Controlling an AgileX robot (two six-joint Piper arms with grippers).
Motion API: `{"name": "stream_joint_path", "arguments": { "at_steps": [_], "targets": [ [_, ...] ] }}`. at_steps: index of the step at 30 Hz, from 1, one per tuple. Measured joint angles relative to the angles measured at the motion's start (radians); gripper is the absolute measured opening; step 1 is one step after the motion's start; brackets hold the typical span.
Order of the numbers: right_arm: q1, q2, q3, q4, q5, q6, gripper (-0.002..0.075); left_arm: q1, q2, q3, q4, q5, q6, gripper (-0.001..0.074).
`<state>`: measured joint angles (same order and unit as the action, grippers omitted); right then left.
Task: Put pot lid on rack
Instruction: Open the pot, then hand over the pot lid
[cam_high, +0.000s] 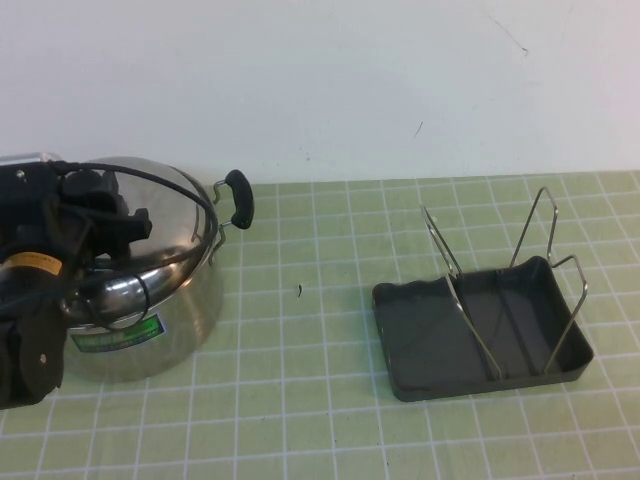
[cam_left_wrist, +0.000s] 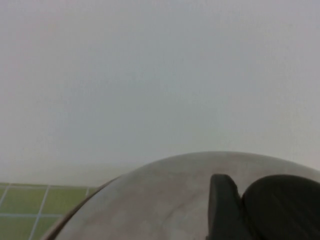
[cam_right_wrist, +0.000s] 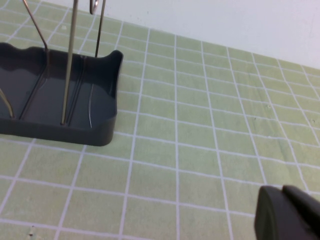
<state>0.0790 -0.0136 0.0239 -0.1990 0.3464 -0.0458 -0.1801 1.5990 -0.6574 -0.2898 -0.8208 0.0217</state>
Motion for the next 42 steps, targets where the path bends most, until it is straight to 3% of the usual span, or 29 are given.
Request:
{"name": "stream_joint_path", "arguments": {
  "at_steps": [2,9,14,17,23,27,31,37,40,42],
  "targets": [
    [0.000,0.000,0.000,0.000,0.000,0.000,-0.0001,0.000,0.000,-0.002,0.009,-0.006,0.004,0.0321],
    [0.000,0.000,0.000,0.000,0.000,0.000,-0.0001,-0.004,-0.040,0.000,-0.001,0.012,0.002,0.0321],
    [0.000,0.000,0.000,0.000,0.000,0.000,-0.0001,-0.006,-0.225,0.000,0.006,0.038,-0.022,0.0321],
    [0.000,0.000,0.000,0.048,-0.016,0.015,-0.0001,-0.006,-0.391,0.000,0.090,0.144,-0.164,0.0321],
    [0.000,0.000,0.004,0.572,-0.136,0.233,-0.0001,-0.032,-0.651,0.002,0.321,0.454,-0.608,0.0321],
    [0.000,0.000,0.004,0.716,-0.160,0.249,-0.0001,-0.048,-0.744,0.014,0.600,0.526,-0.806,0.0321],
    [0.000,0.000,0.004,0.725,-0.162,0.182,-0.0001,-0.061,-0.772,0.062,0.869,0.501,-1.033,0.0321],
    [0.000,0.000,0.004,0.779,0.006,0.100,-0.0001,-0.068,-0.773,0.153,1.194,0.230,-1.183,0.0321],
    [0.000,0.000,0.004,0.956,0.061,-0.039,-0.0001,-0.068,-0.773,0.167,1.261,0.143,-1.184,0.0321],
    [0.000,0.000,0.004,1.212,0.068,-0.269,-0.0001,-0.068,-0.776,0.167,1.261,0.110,-1.155,0.0321]
  ]
}}
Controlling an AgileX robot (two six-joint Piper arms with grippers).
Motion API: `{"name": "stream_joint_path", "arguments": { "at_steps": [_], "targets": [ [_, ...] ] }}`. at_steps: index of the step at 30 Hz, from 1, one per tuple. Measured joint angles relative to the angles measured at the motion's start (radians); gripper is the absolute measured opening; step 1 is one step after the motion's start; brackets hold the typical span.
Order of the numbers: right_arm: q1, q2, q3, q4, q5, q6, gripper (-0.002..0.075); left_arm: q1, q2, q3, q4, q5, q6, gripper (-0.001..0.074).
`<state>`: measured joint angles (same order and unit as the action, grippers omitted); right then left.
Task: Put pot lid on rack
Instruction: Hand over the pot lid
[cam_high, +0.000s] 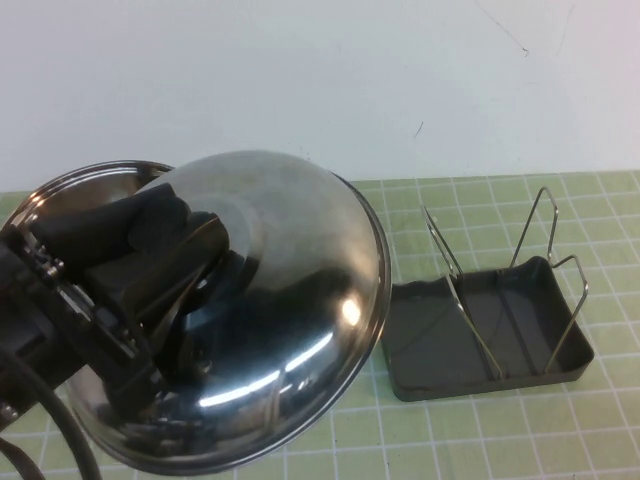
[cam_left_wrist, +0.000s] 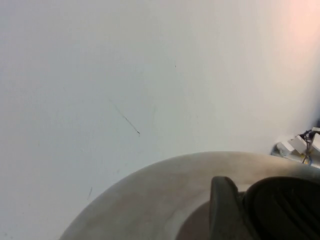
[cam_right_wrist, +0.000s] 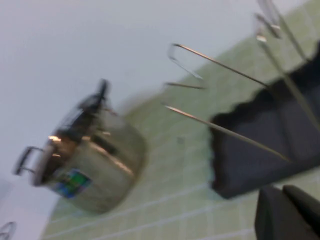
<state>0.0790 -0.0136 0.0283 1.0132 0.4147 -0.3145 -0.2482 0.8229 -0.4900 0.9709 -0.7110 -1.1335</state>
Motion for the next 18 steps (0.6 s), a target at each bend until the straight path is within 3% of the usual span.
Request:
{"name": "stream_joint_path", "arguments": {
  "at_steps": [3,5,7,13,18],
  "targets": [
    [-0.001,0.011,0.000,0.426,0.019,-0.362,0.0003,0.000,0.014,0.000,-0.051,-0.019,0.049,0.0321],
    [-0.001,0.062,0.000,0.586,0.051,-0.509,0.0035,0.000,0.036,0.000,-0.079,-0.050,0.064,0.0321],
    [-0.001,0.134,-0.006,0.638,0.102,-0.567,0.0110,0.000,0.066,0.000,-0.091,-0.102,0.072,0.0321],
    [-0.001,0.413,-0.162,0.666,0.326,-0.588,0.0470,0.000,0.155,0.000,-0.055,-0.292,0.077,0.0321],
    [-0.001,0.639,-0.346,0.668,0.477,-0.609,0.0549,0.000,0.209,0.000,0.025,-0.338,0.081,0.0321]
  ]
}}
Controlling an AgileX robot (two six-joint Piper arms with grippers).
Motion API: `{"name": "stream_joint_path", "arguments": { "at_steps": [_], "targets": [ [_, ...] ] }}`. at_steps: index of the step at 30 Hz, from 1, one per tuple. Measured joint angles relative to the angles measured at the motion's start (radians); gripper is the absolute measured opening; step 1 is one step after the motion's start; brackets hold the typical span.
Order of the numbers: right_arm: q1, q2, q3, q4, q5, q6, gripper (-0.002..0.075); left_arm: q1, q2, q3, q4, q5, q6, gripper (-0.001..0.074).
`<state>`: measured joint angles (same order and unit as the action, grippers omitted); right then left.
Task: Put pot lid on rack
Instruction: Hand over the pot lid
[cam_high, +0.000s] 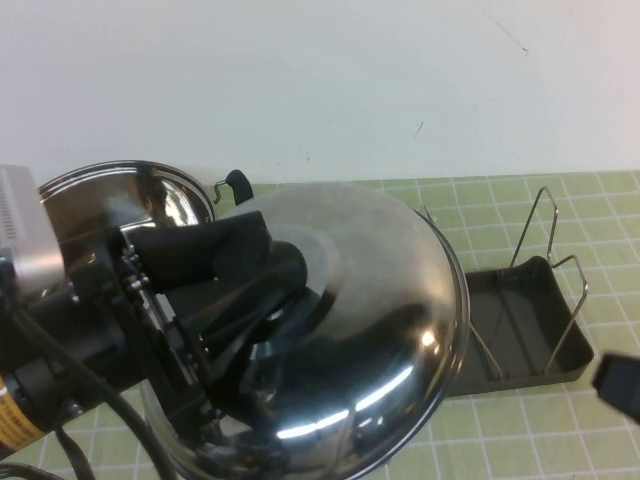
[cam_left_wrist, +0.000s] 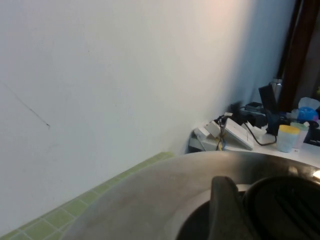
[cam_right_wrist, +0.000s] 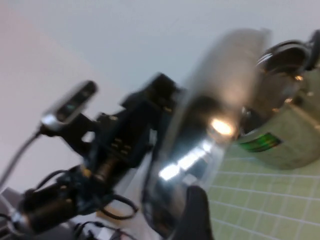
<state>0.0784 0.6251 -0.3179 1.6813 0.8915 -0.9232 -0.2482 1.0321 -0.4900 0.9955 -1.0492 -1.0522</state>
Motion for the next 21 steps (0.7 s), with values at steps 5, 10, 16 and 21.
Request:
{"name": "stream_joint_path", "arguments": {
  "at_steps": [5,10,16,21],
  "targets": [
    [0.000,0.214,-0.163,0.001,0.111,-0.046,0.0557,0.000,0.042,0.000,0.012,-0.061,0.000,0.0321],
    [0.000,0.383,-0.246,0.001,0.197,-0.057,0.0557,0.000,0.048,0.000,-0.006,-0.088,0.000,0.0321],
    [0.005,0.487,-0.284,0.001,0.209,-0.079,0.0557,0.000,0.050,0.000,-0.014,-0.090,0.000,0.0321],
    [0.053,0.550,-0.330,0.001,0.213,-0.089,0.0558,0.000,0.050,0.000,-0.016,-0.092,0.023,0.0321]
  ]
}}
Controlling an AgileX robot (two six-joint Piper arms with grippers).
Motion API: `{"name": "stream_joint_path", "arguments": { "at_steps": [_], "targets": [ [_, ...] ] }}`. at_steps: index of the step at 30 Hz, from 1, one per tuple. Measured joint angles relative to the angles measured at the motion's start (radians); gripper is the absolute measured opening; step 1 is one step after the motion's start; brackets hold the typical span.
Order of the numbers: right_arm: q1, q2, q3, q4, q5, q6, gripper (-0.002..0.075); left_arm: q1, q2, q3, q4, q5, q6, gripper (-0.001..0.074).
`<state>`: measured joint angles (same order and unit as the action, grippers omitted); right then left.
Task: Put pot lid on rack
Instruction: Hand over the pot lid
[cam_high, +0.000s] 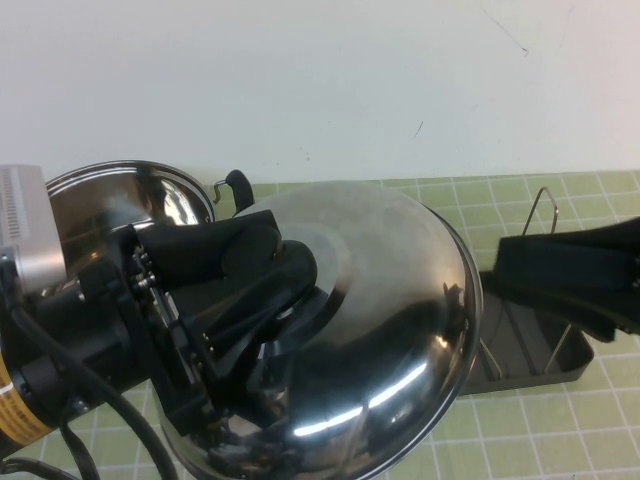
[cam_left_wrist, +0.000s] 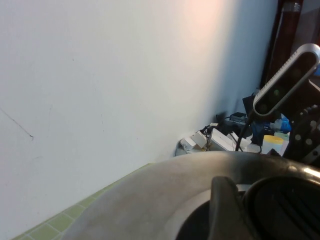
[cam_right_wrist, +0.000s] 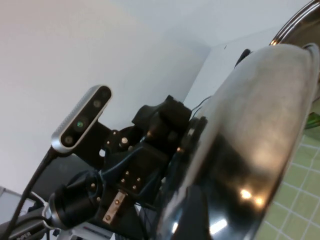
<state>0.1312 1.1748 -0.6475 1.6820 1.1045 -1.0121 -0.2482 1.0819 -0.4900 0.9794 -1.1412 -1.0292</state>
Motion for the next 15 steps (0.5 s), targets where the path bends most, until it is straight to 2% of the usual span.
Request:
{"name": "stream_joint_path", "arguments": {
  "at_steps": [12,15],
  "targets": [
    [0.166,0.182,-0.192,0.000,0.000,-0.013,0.0558,0.000,0.001,0.000,0.000,0.000,0.024,0.0321],
    [0.206,0.212,-0.229,0.000,-0.009,-0.036,0.0529,0.000,0.001,0.000,-0.007,0.000,0.024,0.0321]
  ]
}}
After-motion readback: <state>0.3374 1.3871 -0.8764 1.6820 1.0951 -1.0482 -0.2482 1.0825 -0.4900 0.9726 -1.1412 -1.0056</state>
